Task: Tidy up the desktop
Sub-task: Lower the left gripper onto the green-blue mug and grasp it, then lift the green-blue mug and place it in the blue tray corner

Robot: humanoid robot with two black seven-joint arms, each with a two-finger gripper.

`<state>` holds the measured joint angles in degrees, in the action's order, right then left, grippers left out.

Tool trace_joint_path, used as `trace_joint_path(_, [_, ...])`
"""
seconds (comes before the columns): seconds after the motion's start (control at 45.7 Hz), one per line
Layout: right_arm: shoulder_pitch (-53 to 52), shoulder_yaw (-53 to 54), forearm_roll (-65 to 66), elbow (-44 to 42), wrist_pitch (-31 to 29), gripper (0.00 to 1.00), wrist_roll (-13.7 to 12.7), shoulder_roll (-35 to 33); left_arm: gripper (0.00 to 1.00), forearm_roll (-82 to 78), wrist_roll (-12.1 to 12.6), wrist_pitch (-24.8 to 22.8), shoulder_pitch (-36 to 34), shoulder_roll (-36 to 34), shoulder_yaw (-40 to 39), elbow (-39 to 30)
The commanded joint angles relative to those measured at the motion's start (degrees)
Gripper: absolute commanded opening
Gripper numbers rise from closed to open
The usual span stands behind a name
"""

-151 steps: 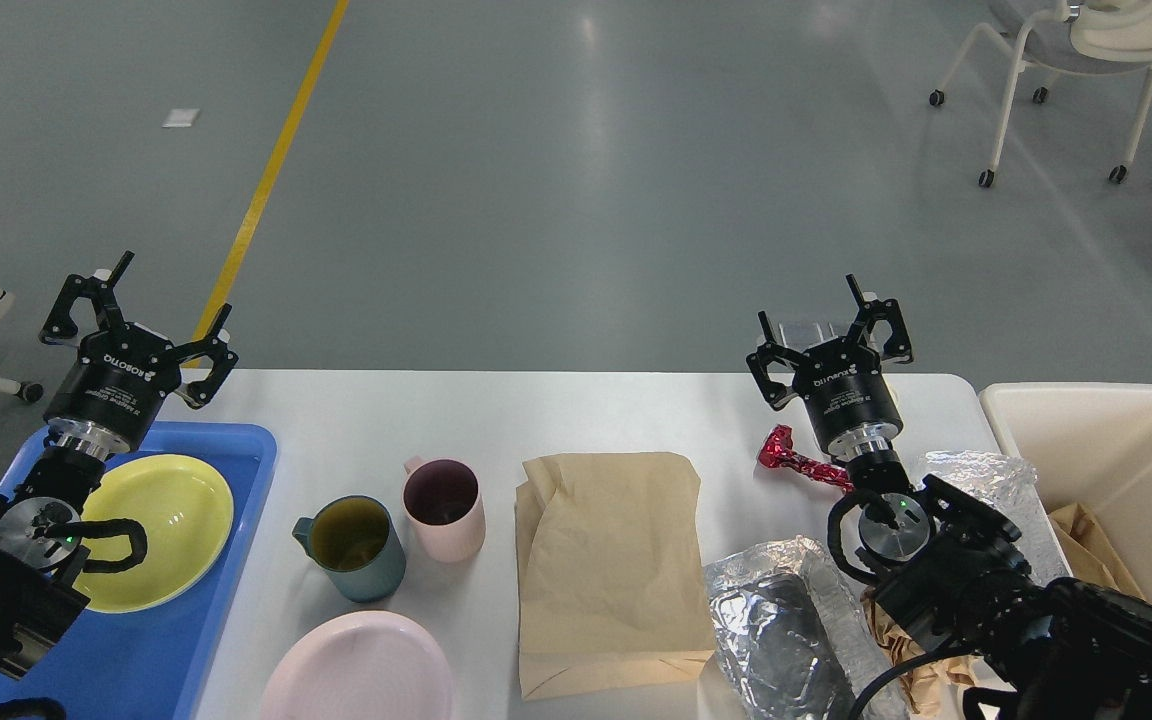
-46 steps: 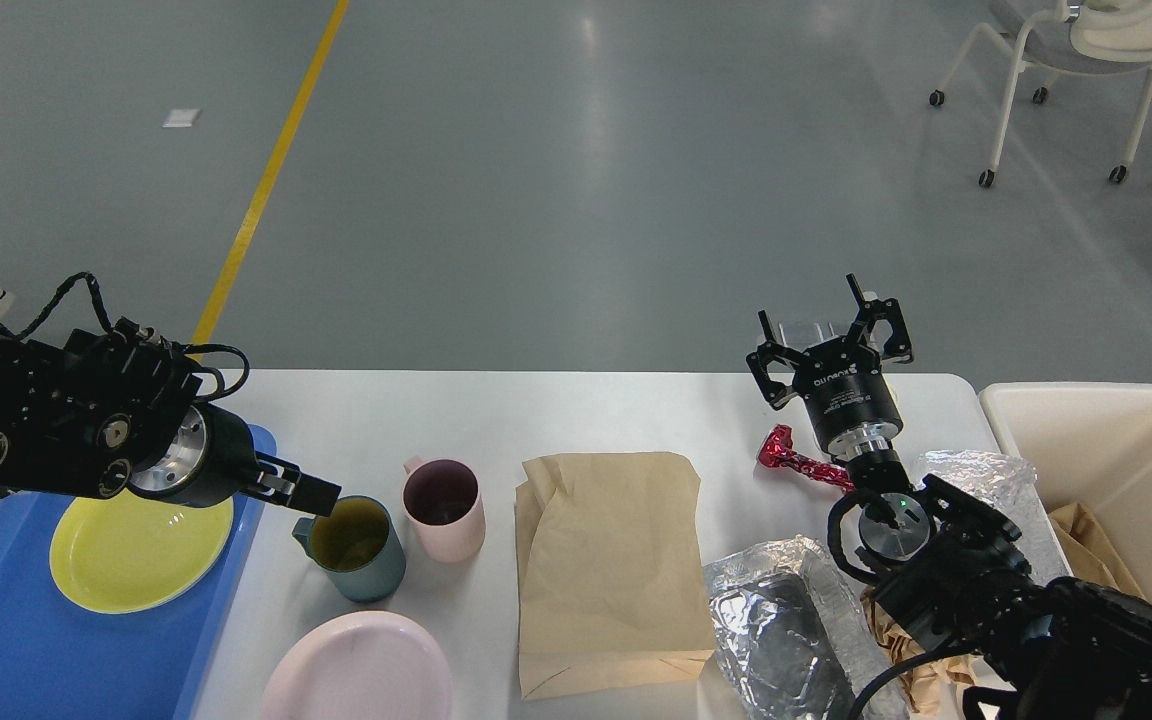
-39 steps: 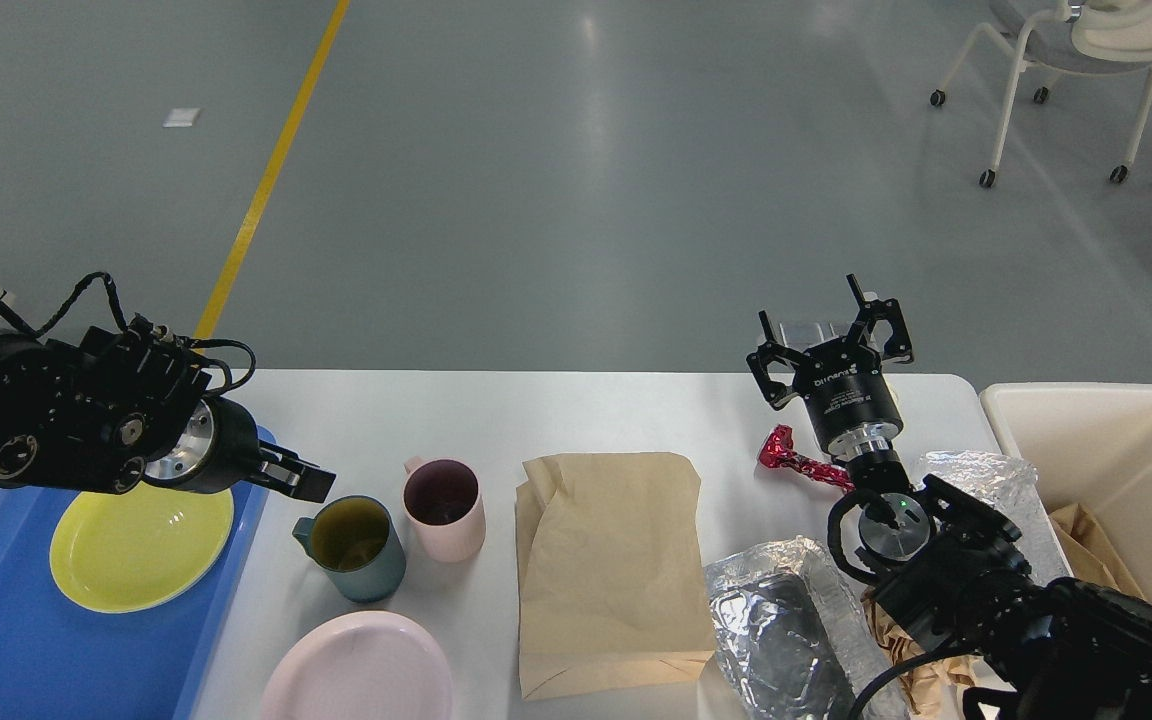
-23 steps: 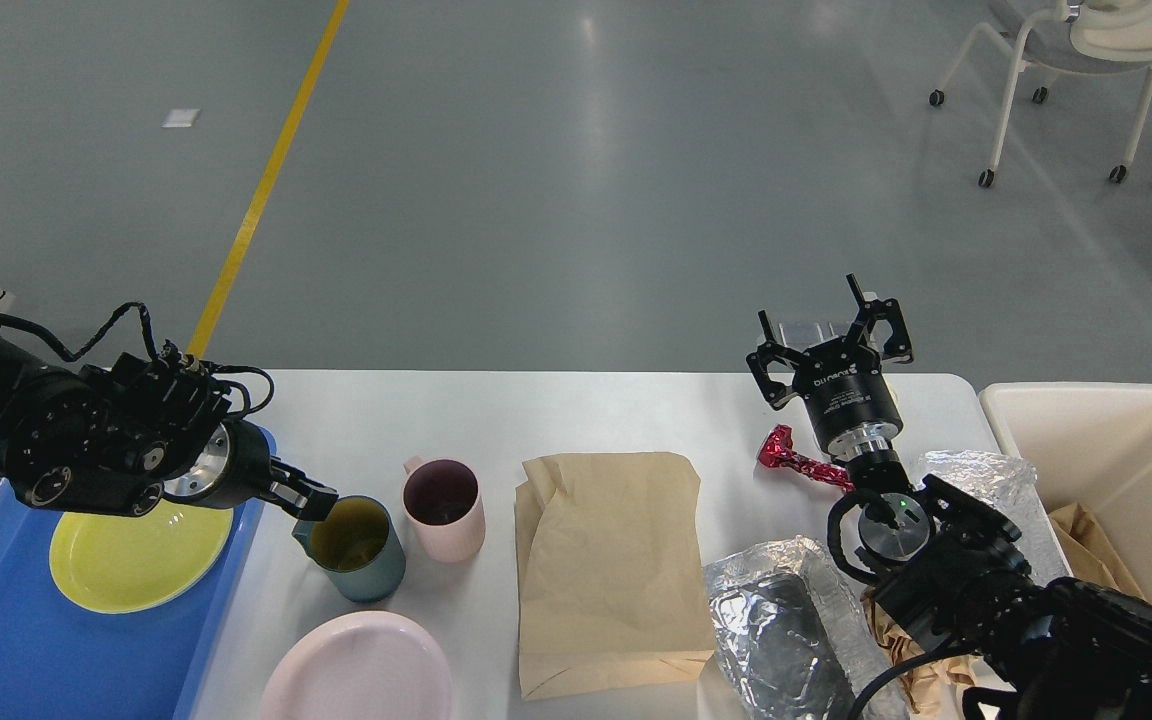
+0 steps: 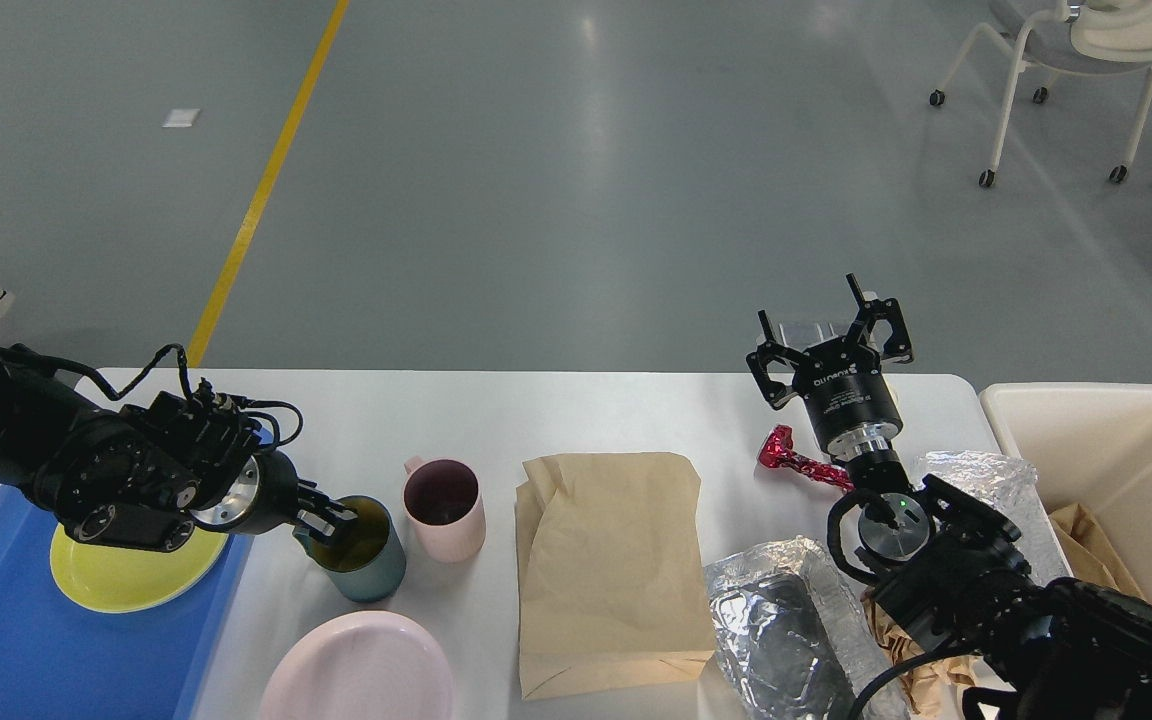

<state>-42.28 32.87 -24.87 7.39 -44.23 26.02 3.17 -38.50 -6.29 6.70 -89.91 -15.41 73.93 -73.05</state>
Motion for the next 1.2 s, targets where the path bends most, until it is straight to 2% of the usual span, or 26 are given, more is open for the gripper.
trace_joint_path(0.0, [0.0,0.0,0.0,0.0,-0.1,1.0,0.0,0.0,0.54,-0.1,0.1,0.5,1.0,0.6,0.0,1.5])
trace_joint_path(0.11, [0.0,0.0,0.0,0.0,-0.1,1.0,0.0,0.0,0.51,-0.1,0.2,0.7,2.7,0.7,-0.1,3.5])
trace_joint_path(0.285, [0.0,0.0,0.0,0.0,-0.1,1.0,0.0,0.0,0.4,0.0,0.8,2.4,5.8,1.6,-0.1,6.2])
trace_joint_path(0.372, [0.0,0.0,0.0,0.0,-0.1,1.0,0.0,0.0,0.25,0.0,0.8,2.5,6.7,1.9,-0.1,6.9])
trace_joint_path(0.46, [0.0,0.0,0.0,0.0,0.0,1.0,0.0,0.0,0.15,0.0,0.8,2.5,7.0,1.9,-0.1,7.0])
trace_joint_path(0.482, [0.0,0.0,0.0,0.0,-0.1,1.0,0.0,0.0,0.11,0.0,0.8,2.5,7.0,2.0,-0.1,6.9])
trace_joint_path(0.504, [0.0,0.0,0.0,0.0,-0.1,1.0,0.0,0.0,0.02,0.1,0.8,2.5,7.0,1.9,0.0,6.5])
trace_joint_path(0.526, [0.0,0.0,0.0,0.0,-0.1,1.0,0.0,0.0,0.01,0.0,0.8,2.5,7.0,1.8,0.0,6.3])
trace_joint_path(0.745, [0.0,0.0,0.0,0.0,0.0,1.0,0.0,0.0,0.01,0.3,0.1,1.8,4.8,0.0,-0.1,2.9])
trace_joint_path(0.854, [0.0,0.0,0.0,0.0,0.0,1.0,0.0,0.0,0.02,0.3,0.1,1.5,-0.9,-3.0,-0.1,-5.0])
trace_joint_path(0.92, [0.0,0.0,0.0,0.0,0.0,1.0,0.0,0.0,0.02,0.3,0.0,0.7,-6.8,-5.2,0.0,-10.2])
trace_joint_path(0.986, [0.0,0.0,0.0,0.0,0.0,1.0,0.0,0.0,0.02,0.3,-0.2,-2.5,-14.0,-9.0,-0.2,-14.0])
trace_joint_path(1.029, [0.0,0.0,0.0,-0.1,0.0,1.0,0.0,0.0,0.02,0.3,-0.6,-6.8,-19.4,-11.7,-1.0,-14.9])
trace_joint_path(1.095, [0.0,0.0,0.0,-0.1,0.0,1.0,0.0,0.0,0.02,0.4,-1.6,-15.9,-27.6,-16.3,-3.8,-14.8])
trace_joint_path(1.183, [0.1,0.0,0.0,-0.1,0.0,1.0,0.0,0.0,0.02,0.4,-1.6,-30.0,-36.8,-23.1,-7.9,-12.7])
